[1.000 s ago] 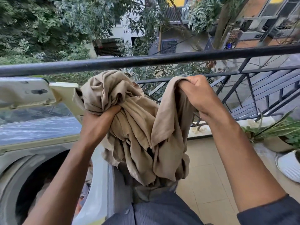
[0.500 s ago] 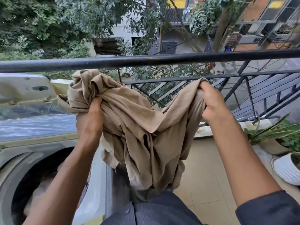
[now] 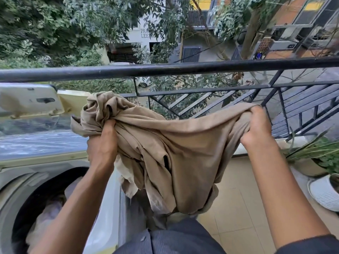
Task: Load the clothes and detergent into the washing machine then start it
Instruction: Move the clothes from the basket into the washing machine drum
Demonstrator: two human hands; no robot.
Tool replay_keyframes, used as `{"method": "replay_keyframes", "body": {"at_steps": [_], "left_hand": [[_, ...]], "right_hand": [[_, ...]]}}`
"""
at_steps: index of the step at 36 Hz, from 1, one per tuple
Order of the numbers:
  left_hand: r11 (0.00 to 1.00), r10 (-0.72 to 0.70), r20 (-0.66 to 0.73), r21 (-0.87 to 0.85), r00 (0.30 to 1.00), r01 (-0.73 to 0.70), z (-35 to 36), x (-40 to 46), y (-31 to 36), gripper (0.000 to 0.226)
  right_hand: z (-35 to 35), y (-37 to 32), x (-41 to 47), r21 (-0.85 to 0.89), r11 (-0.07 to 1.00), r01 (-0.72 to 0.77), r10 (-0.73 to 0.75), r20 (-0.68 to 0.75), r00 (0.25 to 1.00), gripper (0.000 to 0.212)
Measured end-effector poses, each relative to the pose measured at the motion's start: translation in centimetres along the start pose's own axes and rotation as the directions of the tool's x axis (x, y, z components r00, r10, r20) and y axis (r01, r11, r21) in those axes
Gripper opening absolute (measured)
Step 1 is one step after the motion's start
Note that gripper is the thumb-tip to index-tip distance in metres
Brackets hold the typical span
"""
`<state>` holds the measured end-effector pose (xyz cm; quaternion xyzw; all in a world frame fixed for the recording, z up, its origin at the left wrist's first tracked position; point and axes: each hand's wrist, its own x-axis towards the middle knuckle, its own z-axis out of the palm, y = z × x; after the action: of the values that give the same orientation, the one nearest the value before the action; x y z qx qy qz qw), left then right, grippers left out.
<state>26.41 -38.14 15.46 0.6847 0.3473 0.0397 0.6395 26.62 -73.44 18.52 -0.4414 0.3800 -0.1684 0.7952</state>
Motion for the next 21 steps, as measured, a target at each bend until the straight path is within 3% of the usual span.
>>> {"method": "replay_keyframes", "body": {"at_steps": [2, 5, 10, 12, 15, 17, 18, 21], "left_hand": [[1.0, -0.021, 0.011, 0.01, 1.0, 0.021, 0.2, -0.3, 0.0, 0.081], [0.999, -0.023, 0.048, 0.038, 0.999, 0.021, 0.7, -1.3, 0.1, 0.089], [0.997, 0.013, 0.252, 0.065, 0.968, -0.03, 1.5, -3.4, 0.5, 0.073], [0.994, 0.047, 0.408, 0.074, 0.912, -0.085, 1.4, -4.1, 0.7, 0.057], [0.979, 0.126, 0.644, 0.04, 0.755, -0.198, 0.8, -4.6, 1.1, 0.047], [0.947, 0.175, 0.73, 0.059, 0.661, -0.316, 0.6, -4.7, 1.2, 0.047], [0.922, 0.2, 0.739, 0.081, 0.644, -0.379, 0.7, -4.8, 1.2, 0.052], [0.856, 0.355, 0.624, 0.083, 0.696, -0.511, 1.7, -5.1, 0.9, 0.061]], "right_hand": [[0.8, 0.9, -1.1, -0.061, 0.997, -0.041, 0.048, 0.119, 0.992, 0.014], [2.3, 2.5, -3.1, -0.157, 0.982, -0.1, 0.139, 0.259, 0.956, 0.039], [5.5, 4.3, -7.4, -0.329, 0.944, -0.026, 0.204, 0.52, 0.83, 0.038], [6.7, 4.8, -9.0, -0.337, 0.941, -0.004, 0.218, 0.6, 0.769, 0.043], [8.0, 5.5, -10.4, -0.332, 0.943, 0.035, 0.211, 0.674, 0.708, 0.034], [8.7, 5.9, -11.1, -0.358, 0.929, 0.088, 0.2, 0.689, 0.696, 0.038], [9.0, 6.1, -11.4, -0.369, 0.923, 0.113, 0.193, 0.694, 0.693, 0.041], [9.5, 6.3, -12.2, -0.385, 0.911, 0.148, 0.192, 0.714, 0.673, 0.054]]}}
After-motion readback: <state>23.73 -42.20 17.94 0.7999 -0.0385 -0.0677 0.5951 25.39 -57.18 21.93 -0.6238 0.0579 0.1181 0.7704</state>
